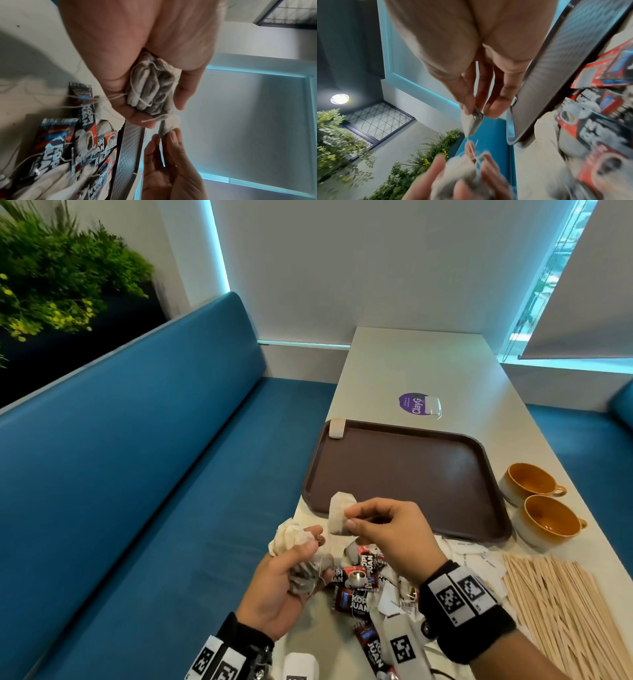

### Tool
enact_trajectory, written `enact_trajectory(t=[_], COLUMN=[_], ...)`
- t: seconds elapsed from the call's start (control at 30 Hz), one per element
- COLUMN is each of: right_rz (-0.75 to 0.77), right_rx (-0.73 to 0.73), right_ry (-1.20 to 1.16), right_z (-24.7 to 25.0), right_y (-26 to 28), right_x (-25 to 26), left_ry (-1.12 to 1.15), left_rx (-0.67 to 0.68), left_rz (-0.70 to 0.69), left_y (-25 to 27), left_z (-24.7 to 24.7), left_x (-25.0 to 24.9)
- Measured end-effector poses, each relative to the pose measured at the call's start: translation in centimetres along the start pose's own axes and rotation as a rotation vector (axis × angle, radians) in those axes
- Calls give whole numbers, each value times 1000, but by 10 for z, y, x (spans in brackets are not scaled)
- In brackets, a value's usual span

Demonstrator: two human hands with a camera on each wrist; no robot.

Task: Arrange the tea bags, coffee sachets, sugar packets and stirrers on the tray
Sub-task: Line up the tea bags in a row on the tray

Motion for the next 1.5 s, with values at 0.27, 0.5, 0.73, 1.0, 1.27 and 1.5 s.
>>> enact_trajectory(t=[0.27, 0.5, 0.73, 1.0, 1.27, 1.5], right_rz=[51, -11, -77, -144, -109, -59], right_rx=[-48, -109, -117, -175, -180, -190], right_ry=[99, 215, 385, 574, 628, 528], right_z=[15, 18, 7, -2, -4, 6], right_y=[-119, -227, -286, -317, -325, -302], right_x=[14, -14, -43, -45, -47, -35], left_ry=[33, -107, -285, -439, -504, -417], left_rx=[-40, -97, -177, -242, -245, -268], left_rz=[-28, 11, -73, -100, -79, -107], left_y=[-25, -41, -50, -61, -71, -50], left_z=[33, 37, 38, 53, 68, 53], left_x=[0, -1, -12, -6, 3, -11])
Point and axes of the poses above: each hand's wrist, its own y-axis away from the middle knuckle, its own z-axis out of the back of the hand, x = y × z, the point moved 2 cm from there along -y, towards the middle knuckle, and after that the axes turned 6 degrees about -y, right-handed, at the moved point
